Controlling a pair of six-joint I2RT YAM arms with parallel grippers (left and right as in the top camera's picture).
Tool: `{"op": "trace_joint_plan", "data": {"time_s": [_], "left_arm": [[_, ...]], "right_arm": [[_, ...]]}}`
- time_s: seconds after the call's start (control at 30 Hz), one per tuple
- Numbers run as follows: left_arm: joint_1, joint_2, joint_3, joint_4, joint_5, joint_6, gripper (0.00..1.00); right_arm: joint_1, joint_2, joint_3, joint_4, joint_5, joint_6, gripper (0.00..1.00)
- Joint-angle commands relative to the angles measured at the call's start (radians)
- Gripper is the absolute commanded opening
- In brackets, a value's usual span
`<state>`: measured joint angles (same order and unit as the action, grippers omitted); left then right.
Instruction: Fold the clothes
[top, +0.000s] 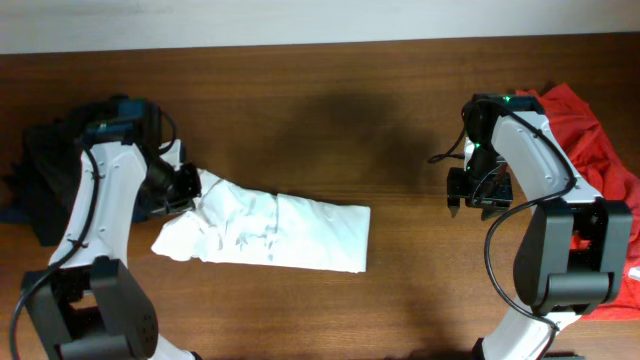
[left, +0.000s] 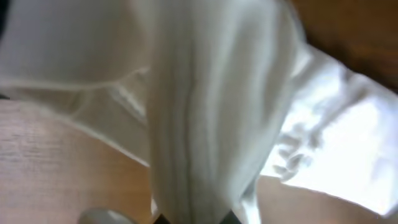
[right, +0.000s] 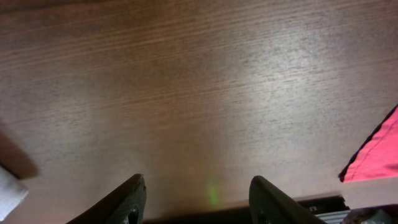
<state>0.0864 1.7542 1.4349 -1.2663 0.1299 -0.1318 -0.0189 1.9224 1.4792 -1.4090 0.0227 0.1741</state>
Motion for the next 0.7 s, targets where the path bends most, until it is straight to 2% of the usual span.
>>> {"op": "trace_joint_plan", "data": {"time_s": [0.0,0.07,0.2,0.37,0.53,0.67], "left_arm": [[-0.117,-0.005,0.048,-0.031,0.093,-0.039,0.0],[-0.193,-0.004,0.048,-0.029,0.092,-0.094,0.0],[-0.361,-0.002,0.047,0.011,0.09,-0.117,0.0],[-0.507,0.022,0.037,0.064,0.072,-0.199,0.0],[-0.605,0.079,0.037,0.13,0.074,-0.265,0.0],[-0.644,0.093,0.037,0.187,0.115,-0.265,0.0]], "right_arm": [[-0.001,-0.031,-0.003,-0.001,0.015,-0.013,0.57],[-0.001,-0.031,-0.003,-0.001,0.015,-0.013,0.57],[-0.001,-0.031,-0.003,-0.001,0.015,-0.013,0.57],[-0.001,-0.031,-0.003,-0.002,0.014,-0.013,0.57],[-0.001,-0.031,-0.003,-0.002,0.012,-0.013,0.57],[-0.001,-0.031,-0.003,-0.002,0.012,-0.013,0.57]]}}
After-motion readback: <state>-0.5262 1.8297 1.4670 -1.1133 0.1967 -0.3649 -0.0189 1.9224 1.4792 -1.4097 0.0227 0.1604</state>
